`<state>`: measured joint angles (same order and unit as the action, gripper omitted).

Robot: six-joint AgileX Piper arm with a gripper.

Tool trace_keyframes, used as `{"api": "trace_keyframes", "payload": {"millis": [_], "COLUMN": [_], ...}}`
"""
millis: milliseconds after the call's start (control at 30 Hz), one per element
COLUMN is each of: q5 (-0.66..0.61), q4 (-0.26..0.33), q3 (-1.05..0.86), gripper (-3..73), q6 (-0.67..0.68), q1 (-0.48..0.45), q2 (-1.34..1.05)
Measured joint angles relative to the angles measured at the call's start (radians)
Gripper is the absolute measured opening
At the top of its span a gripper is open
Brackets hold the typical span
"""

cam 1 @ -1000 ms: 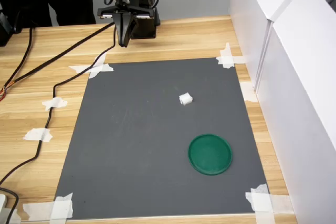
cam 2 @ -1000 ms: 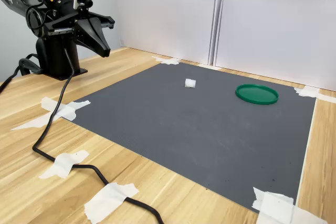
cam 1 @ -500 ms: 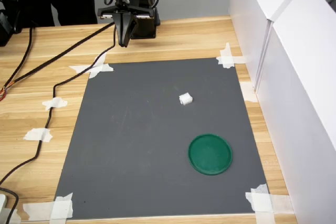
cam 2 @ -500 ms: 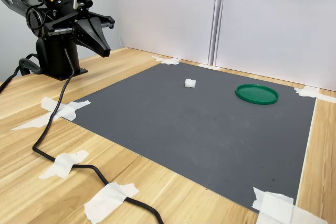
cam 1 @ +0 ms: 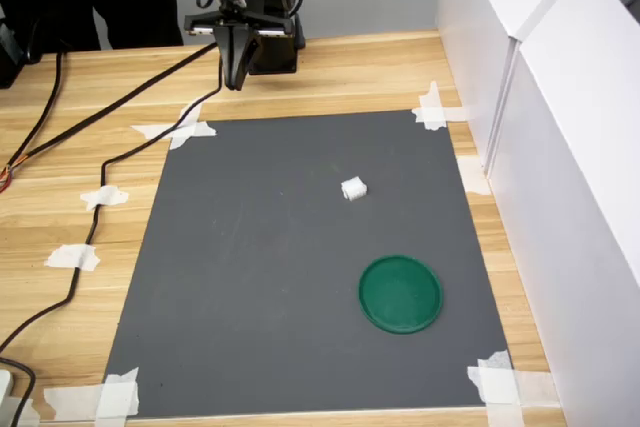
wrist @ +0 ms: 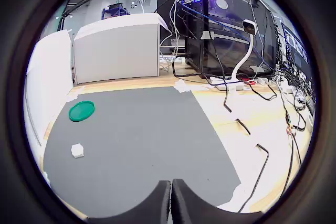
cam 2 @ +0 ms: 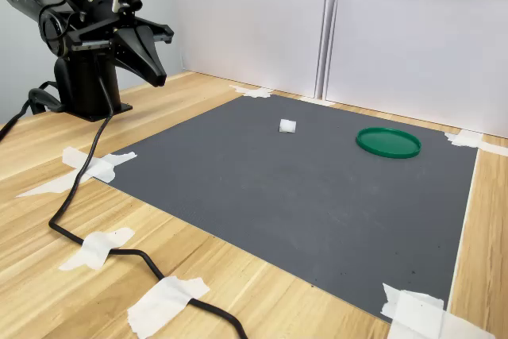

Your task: Grasp a white terminal and put it on the green lid.

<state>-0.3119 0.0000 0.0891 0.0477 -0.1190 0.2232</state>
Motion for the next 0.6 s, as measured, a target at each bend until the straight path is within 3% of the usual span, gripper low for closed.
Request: {"api": "trace_keyframes", "payload": {"millis": [233,600], "q5": [-0.155,-0.613], "q4": [-0.017,-0.019], "q3": [0.301,0.731], "gripper": [-1.6,-1.6], "q6": [0.014,0.046], "q1": [0.000,0.000], "q2": [0.230,0.647]}}
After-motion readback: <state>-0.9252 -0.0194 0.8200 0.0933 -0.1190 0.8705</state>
